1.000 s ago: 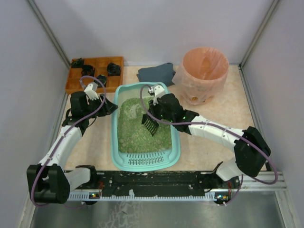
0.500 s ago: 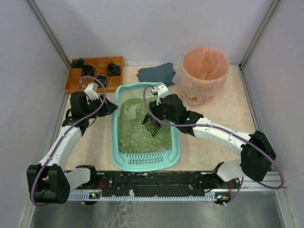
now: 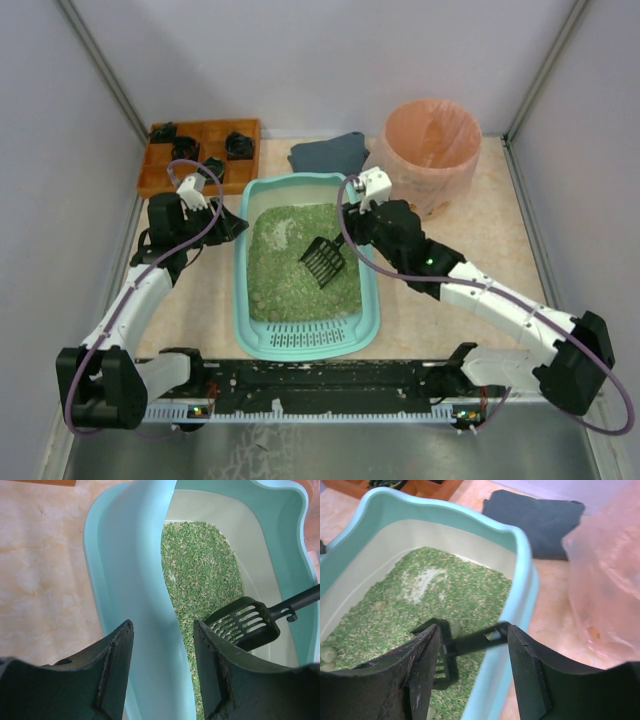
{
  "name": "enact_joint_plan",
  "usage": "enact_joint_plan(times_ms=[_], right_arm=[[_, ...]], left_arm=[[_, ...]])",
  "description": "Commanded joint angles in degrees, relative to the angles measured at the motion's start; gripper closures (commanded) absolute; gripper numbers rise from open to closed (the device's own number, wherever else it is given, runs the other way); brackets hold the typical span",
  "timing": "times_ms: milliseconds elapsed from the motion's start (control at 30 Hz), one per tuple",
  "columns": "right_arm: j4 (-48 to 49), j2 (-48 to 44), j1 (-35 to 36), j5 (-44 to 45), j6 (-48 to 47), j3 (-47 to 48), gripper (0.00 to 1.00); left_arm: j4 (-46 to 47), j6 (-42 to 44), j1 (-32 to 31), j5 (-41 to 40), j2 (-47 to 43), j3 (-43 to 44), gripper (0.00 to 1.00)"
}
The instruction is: Clean the litter box
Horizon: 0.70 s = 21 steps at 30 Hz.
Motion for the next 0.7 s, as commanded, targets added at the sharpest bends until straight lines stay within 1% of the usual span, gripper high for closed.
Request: enact_joint_plan(times_ms=[0,67,133,167,200,233,333,367,500,600,667], right_arm=[[0.33,-5.67,-2.94,3.18,0.94,-1.33,0.43],[-0.62,-7.61,-5.03,2.66,4.28,-2.20,0.42],[-2.49,-9.31,-7.44,1.00,10.52,-2.46,0.35],[-3.66,-10.04,-8.62,-1.07,12.00,-2.13,0.30],[-4.07,-10.70,-9.79,-4.96,12.17,-2.07,0.23],[-4.09,-11.38,-10.50,-6.32,11.82,-2.15,0.22],[-2.69,-13.53,-10.92,-9.00,10.90,-4.17,0.21],[-2.61,-13.94,-11.01,-8.59,10.66,-4.64,0.21],[-4.90,-16.11,-11.01,-3.36,10.35,-5.63,0.20],[-3.24,-20.62,-11.01,-1.74,8.37,-8.64,0.20],[-2.93,-23.71,-11.01,0.83,7.98,-10.48,0.20]], left_arm=[[0.95,0.78,0.01,-0.52,-1.46,0.49,0.43],[0.92,0.78,-0.01,-0.80,-1.78,0.37,0.42],[0.98,0.83,-0.06,-0.95,-2.29,0.28,0.41],[0.94,1.00,-0.07,-1.12,-2.52,0.30,0.40],[0.96,1.05,-0.01,-1.26,-2.79,0.32,0.39],[0.82,1.11,0.01,-1.50,-3.15,0.32,0.38],[0.19,0.91,-0.04,-2.30,-4.77,0.49,0.32],[-0.22,0.82,-0.04,-2.42,-5.53,0.51,0.30],[-2.17,1.96,-0.01,-3.33,-9.11,0.80,0.20],[-4.56,3.94,-0.09,-4.91,-12.52,0.98,0.09],[-5.97,6.00,-0.14,-5.84,-14.75,0.96,0.03]])
